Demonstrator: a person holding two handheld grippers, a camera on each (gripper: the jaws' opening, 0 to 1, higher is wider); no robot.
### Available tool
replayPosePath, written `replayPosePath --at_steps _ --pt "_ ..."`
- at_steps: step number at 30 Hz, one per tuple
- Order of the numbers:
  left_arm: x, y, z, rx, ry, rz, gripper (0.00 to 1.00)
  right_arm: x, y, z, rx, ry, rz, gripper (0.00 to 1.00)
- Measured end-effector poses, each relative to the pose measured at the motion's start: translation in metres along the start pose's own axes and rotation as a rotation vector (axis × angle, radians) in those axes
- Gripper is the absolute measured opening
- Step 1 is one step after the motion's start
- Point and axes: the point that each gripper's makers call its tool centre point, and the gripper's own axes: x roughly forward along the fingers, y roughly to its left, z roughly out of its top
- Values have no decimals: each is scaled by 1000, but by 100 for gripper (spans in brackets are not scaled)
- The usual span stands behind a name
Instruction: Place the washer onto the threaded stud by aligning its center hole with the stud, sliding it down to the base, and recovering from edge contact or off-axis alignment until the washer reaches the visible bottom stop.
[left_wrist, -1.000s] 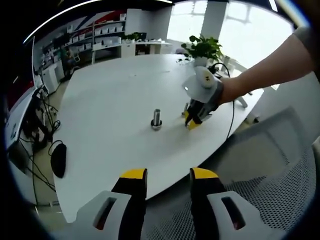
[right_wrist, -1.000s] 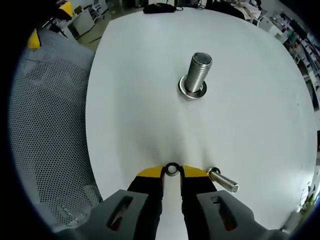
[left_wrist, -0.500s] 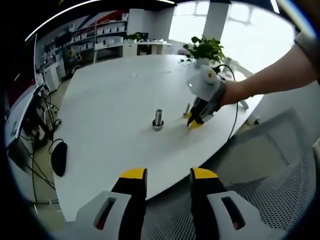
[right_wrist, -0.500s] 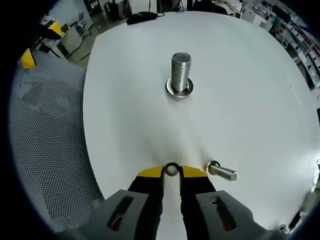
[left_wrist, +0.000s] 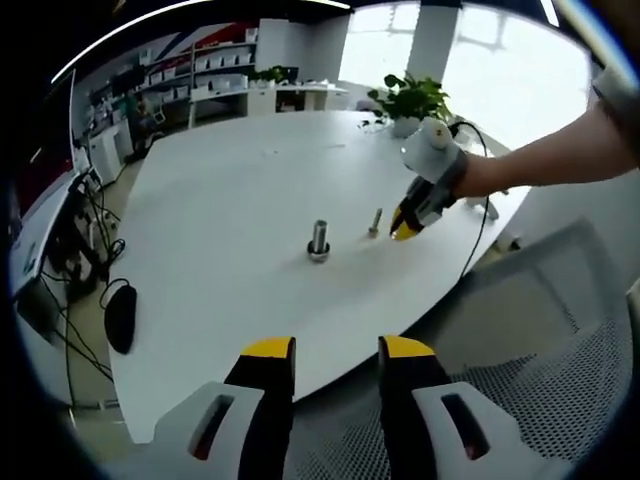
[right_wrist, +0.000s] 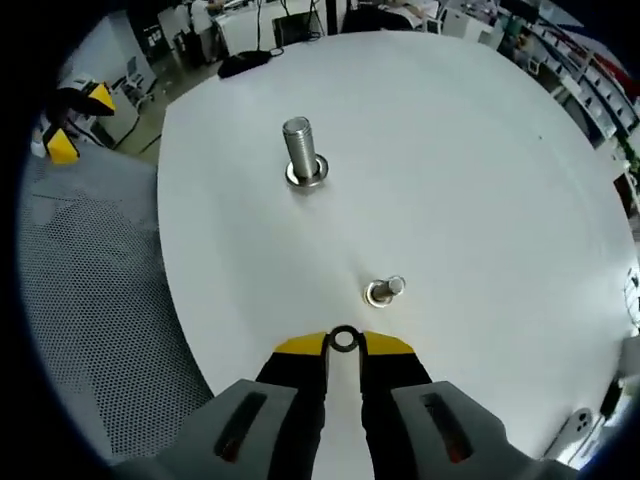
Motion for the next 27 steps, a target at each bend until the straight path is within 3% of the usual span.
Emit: replayPosePath --at_steps 7,16,27 --pt "0 -2 0 8 3 -8 31 -19 -11 17 -7 -50 -36 13" --pt "0 -1 1 10 0 -3 30 -28 -15 32 -48 -63 -52 13" --pt "1 -3 1 18 -1 -10 30 -23 -19 39 -61 -62 -63 13"
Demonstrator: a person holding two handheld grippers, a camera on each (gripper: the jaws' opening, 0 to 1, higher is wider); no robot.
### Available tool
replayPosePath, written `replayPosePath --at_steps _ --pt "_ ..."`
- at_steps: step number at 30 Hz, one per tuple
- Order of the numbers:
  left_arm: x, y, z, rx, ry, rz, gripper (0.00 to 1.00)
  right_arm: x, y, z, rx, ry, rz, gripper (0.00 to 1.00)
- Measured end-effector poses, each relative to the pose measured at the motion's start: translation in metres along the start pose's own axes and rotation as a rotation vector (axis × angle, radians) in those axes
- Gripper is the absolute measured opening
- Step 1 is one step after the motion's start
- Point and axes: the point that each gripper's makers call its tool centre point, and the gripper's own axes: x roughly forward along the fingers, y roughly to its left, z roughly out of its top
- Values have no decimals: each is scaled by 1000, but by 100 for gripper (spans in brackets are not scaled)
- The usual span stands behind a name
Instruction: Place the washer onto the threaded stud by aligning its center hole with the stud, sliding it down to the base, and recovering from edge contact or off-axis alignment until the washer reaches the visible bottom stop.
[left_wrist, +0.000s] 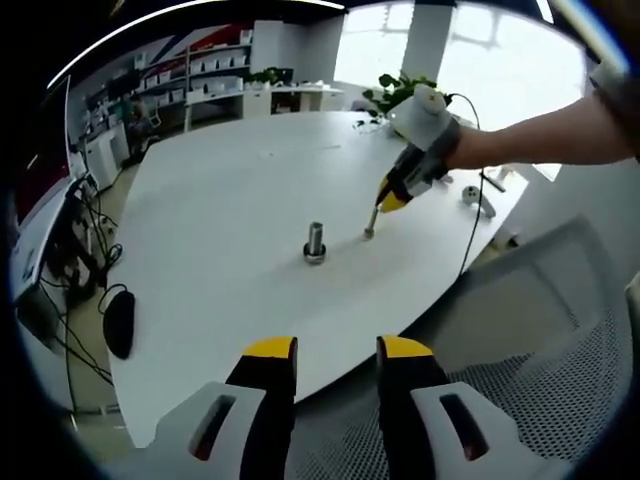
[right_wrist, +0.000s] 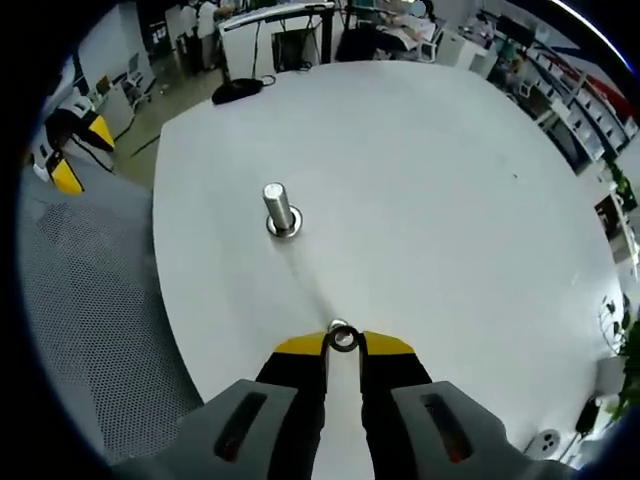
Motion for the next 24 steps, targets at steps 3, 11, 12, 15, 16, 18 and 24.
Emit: replayPosePath --at_steps 3,11,12,15,16,18,24 --pt "0 0 0 -3 -1 -2 30 1 -2 2 -5 -1 -3 13" --pt "0 -1 1 -5 -3 -4 29 4 0 1 -8 23 9 13" --pt "0 -1 1 -5 -5 -4 29 6 1 0 -11 27 9 13" --pt "0 -1 1 -7 -4 -4 29 10 0 -3 -19 38 11 13" --pt "0 0 2 -7 -7 -4 29 13 -1 -4 -16 40 14 13" --pt "0 -1 1 -10 -6 -5 29 16 0 -3 -14 44 16 13" --pt "1 -2 -1 -4 6 -12 28 30 4 -6 -38 74 31 13"
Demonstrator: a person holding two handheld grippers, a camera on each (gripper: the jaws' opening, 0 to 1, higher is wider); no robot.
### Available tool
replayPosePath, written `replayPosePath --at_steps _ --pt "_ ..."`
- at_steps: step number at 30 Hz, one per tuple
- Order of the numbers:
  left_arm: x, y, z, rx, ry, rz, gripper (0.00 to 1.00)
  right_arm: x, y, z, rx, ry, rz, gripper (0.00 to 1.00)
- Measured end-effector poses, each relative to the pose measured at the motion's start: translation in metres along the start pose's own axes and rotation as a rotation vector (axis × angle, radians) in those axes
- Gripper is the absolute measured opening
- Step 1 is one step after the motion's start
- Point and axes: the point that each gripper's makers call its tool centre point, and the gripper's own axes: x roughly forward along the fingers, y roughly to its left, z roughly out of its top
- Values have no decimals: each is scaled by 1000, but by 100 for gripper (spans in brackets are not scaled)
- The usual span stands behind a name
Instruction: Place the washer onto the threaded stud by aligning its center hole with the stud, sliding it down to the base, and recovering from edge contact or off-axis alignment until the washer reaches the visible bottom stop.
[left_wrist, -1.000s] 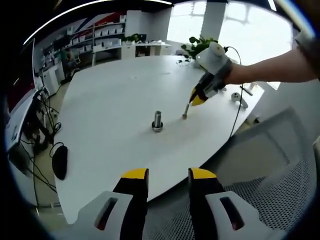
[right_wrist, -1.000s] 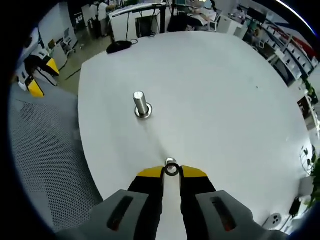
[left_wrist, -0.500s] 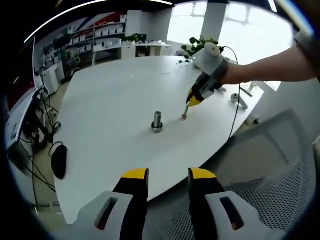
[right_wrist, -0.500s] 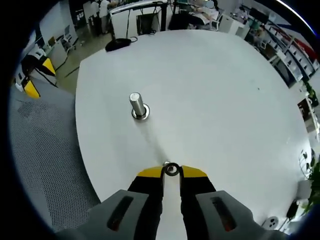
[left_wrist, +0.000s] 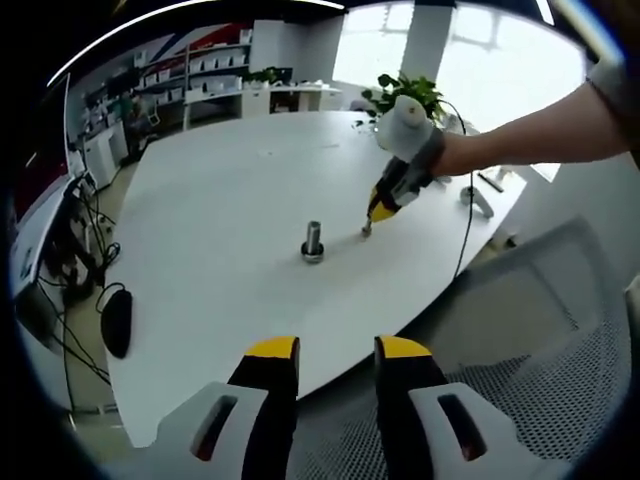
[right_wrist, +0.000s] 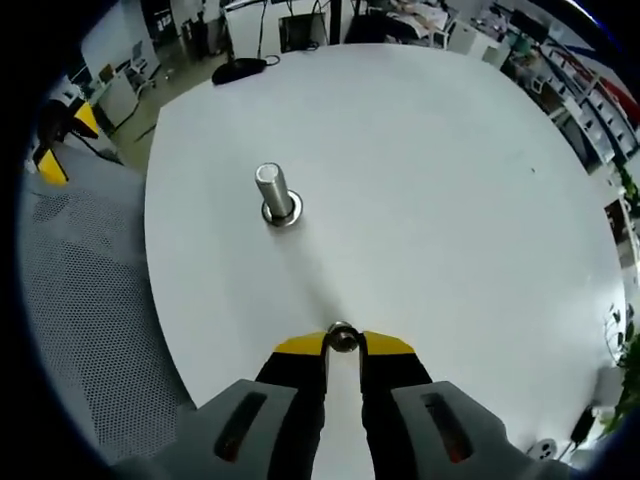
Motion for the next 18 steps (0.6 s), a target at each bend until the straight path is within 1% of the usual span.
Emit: replayPosePath --at_steps 5,8,10,12,13,14,18 --pt "0 1 -1 -3 2 5 28 10 3 -4 -8 33 11 13" --pt "0 1 -1 -3 6 3 27 16 4 -6 -18 36 10 14" --pt "0 0 -1 2 7 3 27 19 5 -10 -8 47 14 14" --pt "0 0 -1 -1 6 1 27 19 6 -12 -11 47 15 14" --pt "0 1 -1 -2 5 5 28 18 6 -9 13 30 14 14" --pt "0 1 0 -2 4 7 28 19 5 -10 22 30 16 14" --pt "0 1 -1 4 9 2 28 18 5 -14 19 33 18 15"
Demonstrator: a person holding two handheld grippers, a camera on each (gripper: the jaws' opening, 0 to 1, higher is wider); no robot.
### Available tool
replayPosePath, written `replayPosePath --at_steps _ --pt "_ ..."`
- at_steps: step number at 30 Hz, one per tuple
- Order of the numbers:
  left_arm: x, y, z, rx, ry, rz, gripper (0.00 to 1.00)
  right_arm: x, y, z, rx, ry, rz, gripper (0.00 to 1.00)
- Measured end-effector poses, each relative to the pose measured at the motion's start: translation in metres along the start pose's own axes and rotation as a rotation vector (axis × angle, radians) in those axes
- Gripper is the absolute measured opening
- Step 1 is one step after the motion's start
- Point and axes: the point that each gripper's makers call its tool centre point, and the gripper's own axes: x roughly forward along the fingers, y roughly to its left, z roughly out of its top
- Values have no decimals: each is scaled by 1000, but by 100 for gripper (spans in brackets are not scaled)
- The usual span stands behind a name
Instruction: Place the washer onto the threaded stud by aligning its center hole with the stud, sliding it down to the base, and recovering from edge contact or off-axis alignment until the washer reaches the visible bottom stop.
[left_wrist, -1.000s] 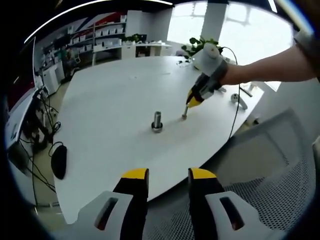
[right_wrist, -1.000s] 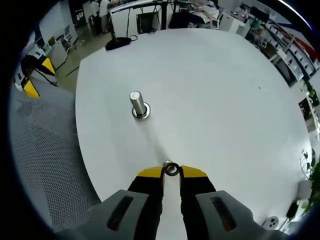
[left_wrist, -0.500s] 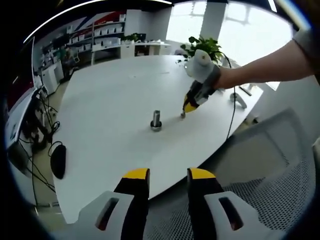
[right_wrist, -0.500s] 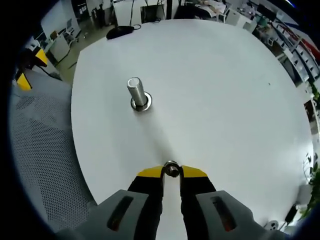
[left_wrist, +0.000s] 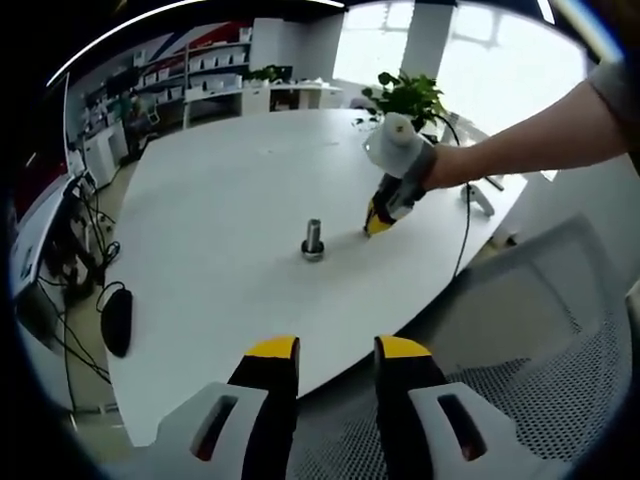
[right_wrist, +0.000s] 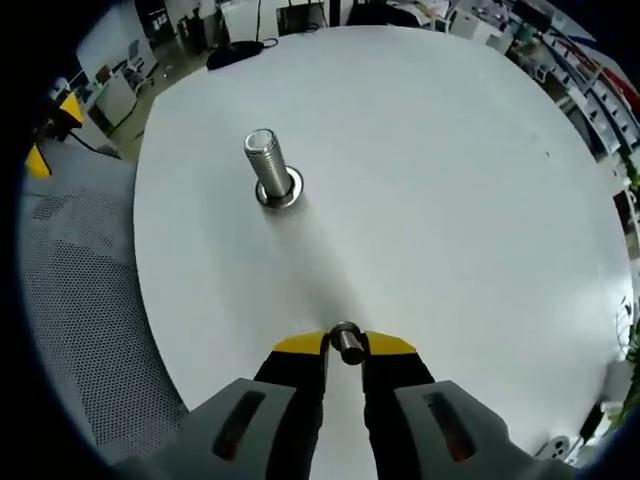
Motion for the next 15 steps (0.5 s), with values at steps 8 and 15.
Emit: replayPosePath --at_steps 8,15 --pt "0 0 -1 3 7 2 28 -11 -2 -8 17 -17 -18 18" --pt "-1 1 0 4 -3 1 29 -34 -5 0 75 -133 -63 24"
